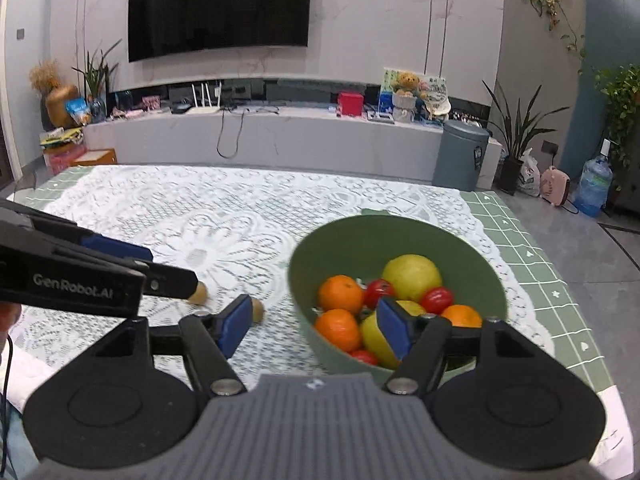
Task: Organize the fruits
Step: 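Withdraw both tools from the colander toward the two brown kiwis, then grasp a brown kiwi with the right tool while the left tool grasps the other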
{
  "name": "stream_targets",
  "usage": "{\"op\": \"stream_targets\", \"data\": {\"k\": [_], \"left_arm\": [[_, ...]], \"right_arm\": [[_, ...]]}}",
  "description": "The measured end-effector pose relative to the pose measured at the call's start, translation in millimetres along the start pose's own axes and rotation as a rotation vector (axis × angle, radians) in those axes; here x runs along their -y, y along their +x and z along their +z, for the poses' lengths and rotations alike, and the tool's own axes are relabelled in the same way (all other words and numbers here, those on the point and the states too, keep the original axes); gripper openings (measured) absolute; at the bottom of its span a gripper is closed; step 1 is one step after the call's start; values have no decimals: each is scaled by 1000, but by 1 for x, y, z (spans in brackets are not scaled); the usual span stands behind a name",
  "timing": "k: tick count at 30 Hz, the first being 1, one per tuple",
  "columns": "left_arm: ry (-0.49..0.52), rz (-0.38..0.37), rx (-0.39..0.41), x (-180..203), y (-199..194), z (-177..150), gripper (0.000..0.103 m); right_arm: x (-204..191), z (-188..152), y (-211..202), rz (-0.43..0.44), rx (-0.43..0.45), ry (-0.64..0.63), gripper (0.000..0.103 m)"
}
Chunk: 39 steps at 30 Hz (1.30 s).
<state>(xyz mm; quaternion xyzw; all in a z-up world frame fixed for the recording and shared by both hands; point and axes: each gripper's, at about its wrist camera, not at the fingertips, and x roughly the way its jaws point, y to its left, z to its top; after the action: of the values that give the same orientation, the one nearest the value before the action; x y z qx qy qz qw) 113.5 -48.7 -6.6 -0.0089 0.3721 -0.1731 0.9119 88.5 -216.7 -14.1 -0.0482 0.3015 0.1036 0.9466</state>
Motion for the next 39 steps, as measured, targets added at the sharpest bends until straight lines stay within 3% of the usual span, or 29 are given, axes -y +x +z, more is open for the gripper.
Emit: {"op": "stream_targets", "data": {"k": [7, 15, 22, 33, 39], "left_arm": [[-25, 16, 6, -21, -5, -21, 62], [-75, 46, -18, -43, -3, -48, 63], [-109, 60, -31, -54, 6, -58, 63], [-90, 72, -46, -58, 21, -57, 62], [-92, 40, -44, -63, 27, -54, 62]], "right_arm": [[-25, -14, 3, 10, 17, -41, 67], [-48, -34, 19, 27, -38, -119, 66], [-66, -43, 34, 31, -44, -239, 52], [-77, -40, 60, 28, -42, -337, 38], [-84, -38, 76, 11, -29, -414, 30]]}}
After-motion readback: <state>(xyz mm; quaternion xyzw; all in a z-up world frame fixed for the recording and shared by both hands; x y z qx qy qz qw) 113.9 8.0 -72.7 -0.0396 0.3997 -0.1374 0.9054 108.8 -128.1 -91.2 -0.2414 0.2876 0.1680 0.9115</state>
